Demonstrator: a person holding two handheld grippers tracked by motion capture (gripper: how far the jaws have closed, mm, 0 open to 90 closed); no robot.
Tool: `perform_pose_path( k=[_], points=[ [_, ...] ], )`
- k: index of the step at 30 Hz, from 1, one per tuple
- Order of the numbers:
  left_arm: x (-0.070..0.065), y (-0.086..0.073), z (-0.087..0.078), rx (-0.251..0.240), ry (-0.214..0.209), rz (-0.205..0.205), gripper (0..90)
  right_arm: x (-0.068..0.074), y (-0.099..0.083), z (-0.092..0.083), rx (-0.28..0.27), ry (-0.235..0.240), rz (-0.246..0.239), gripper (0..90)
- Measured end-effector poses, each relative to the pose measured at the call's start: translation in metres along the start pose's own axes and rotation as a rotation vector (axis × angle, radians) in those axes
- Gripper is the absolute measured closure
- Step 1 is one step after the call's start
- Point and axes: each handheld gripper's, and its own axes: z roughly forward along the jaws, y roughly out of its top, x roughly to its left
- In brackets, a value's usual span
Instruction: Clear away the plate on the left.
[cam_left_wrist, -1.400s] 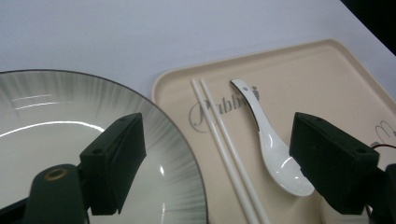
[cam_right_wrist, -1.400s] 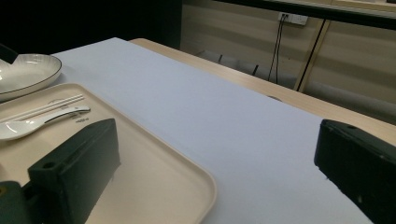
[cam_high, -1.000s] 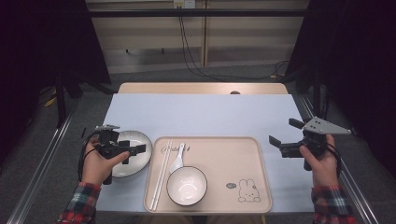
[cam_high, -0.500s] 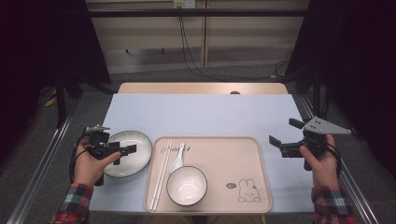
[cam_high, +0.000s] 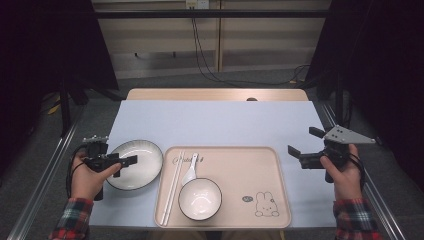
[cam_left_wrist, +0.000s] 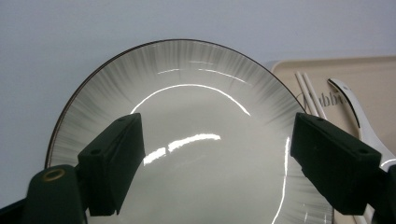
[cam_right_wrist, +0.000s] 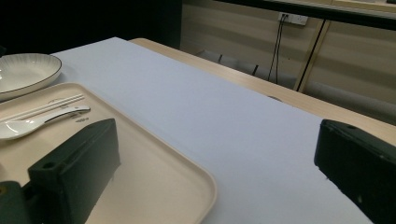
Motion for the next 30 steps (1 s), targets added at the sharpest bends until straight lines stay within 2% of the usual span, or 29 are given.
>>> perform_pose_path(
  k=[5,9,14,17,22,29,30],
  points=[
    [0.006,-0.001,-0.002,-0.005,0.019,0.0,17.7,0.0,0.0,0.0,0.0,0.003,-0.001,0.0],
    [0.01,-0.003,-0.002,-0.015,0.032,-0.026,17.7,0.0,0.0,0.001,-0.001,0.007,-0.007,0.0],
    [0.016,-0.005,-0.003,-0.015,0.04,-0.029,17.7,0.0,0.0,0.0,0.002,0.003,-0.002,0.0],
    [0.018,-0.006,-0.002,-0.023,0.06,-0.039,17.7,0.0,0.0,0.001,0.002,0.002,0.0,0.0],
    [0.023,-0.01,-0.003,-0.008,0.063,-0.042,17.7,0.001,0.0,0.002,0.004,0.006,-0.003,0.0],
    [0.024,-0.009,-0.004,-0.011,0.062,-0.041,18.4,0.002,-0.001,0.003,0.01,0.011,-0.005,0.0],
    [0.024,-0.009,-0.005,-0.023,0.066,-0.054,18.4,0.002,0.0,0.003,0.01,0.011,-0.004,0.0]
  ],
)
